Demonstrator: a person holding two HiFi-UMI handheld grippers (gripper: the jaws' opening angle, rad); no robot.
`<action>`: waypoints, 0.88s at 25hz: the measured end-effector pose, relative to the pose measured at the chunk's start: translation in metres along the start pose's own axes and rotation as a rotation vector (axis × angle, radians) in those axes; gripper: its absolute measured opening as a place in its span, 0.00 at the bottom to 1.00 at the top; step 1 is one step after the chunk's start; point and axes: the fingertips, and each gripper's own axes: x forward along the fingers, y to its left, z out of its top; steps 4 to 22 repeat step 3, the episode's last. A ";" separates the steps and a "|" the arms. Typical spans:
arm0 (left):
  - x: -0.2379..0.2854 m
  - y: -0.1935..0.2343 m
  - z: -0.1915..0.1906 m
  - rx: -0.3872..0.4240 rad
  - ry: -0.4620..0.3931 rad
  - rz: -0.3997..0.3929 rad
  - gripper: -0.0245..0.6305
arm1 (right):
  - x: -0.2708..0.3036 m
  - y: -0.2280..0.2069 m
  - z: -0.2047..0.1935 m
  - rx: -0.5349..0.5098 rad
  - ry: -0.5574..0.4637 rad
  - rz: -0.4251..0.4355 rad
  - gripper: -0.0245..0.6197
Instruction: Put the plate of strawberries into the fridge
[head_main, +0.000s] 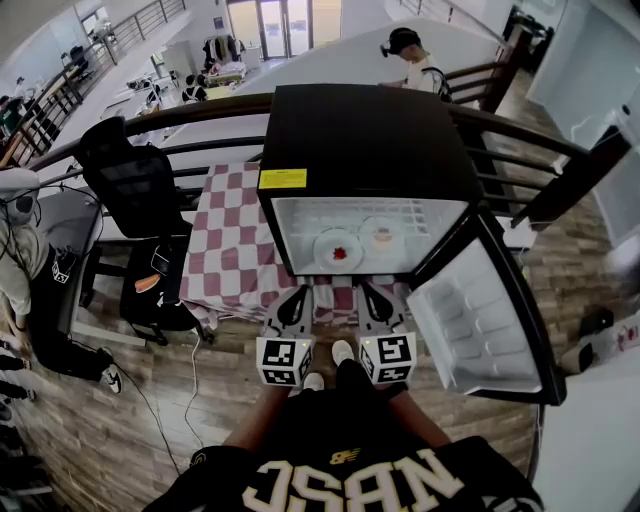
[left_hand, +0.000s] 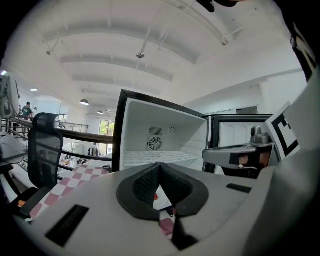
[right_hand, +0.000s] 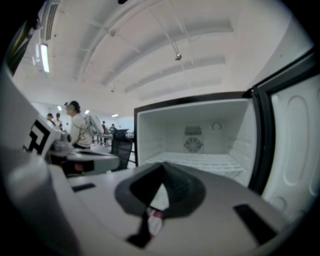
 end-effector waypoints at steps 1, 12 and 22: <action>0.002 0.000 -0.002 -0.003 0.003 0.000 0.06 | 0.002 -0.001 -0.001 0.002 0.001 0.003 0.07; 0.006 0.000 -0.006 -0.007 0.010 -0.001 0.06 | 0.005 -0.003 -0.003 0.009 0.004 0.011 0.07; 0.006 0.000 -0.006 -0.007 0.010 -0.001 0.06 | 0.005 -0.003 -0.003 0.009 0.004 0.011 0.07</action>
